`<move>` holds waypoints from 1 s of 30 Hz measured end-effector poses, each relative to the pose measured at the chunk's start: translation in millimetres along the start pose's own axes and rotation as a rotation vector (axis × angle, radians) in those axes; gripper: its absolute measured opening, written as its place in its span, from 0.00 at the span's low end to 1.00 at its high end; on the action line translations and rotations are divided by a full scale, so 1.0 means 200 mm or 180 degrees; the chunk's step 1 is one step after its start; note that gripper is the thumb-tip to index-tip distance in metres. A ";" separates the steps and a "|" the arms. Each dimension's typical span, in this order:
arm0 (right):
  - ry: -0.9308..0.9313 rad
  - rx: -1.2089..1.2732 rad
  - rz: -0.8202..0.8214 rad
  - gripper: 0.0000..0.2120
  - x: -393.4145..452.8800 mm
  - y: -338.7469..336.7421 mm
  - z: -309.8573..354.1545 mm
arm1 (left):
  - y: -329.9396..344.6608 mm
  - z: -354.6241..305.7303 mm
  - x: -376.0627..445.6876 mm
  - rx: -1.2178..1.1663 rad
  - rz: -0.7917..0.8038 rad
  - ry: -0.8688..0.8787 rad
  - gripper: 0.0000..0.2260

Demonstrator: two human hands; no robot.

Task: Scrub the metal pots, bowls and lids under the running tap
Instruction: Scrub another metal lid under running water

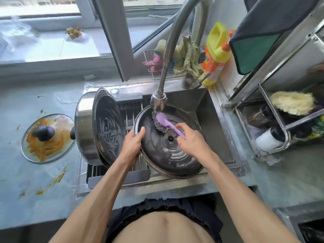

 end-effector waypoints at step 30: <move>-0.0613 -0.0791 -0.0241 0.23 0.17 -0.05 0.03 | 0.07 0.00 0.01 -0.0095 0.0067 -0.0375 0.09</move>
Point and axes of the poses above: each hand's wrist, its own x-axis towards the middle knuckle, its own y-axis out of the palm, z = x × y, the point moved 8 cm from there along x, towards the middle knuckle
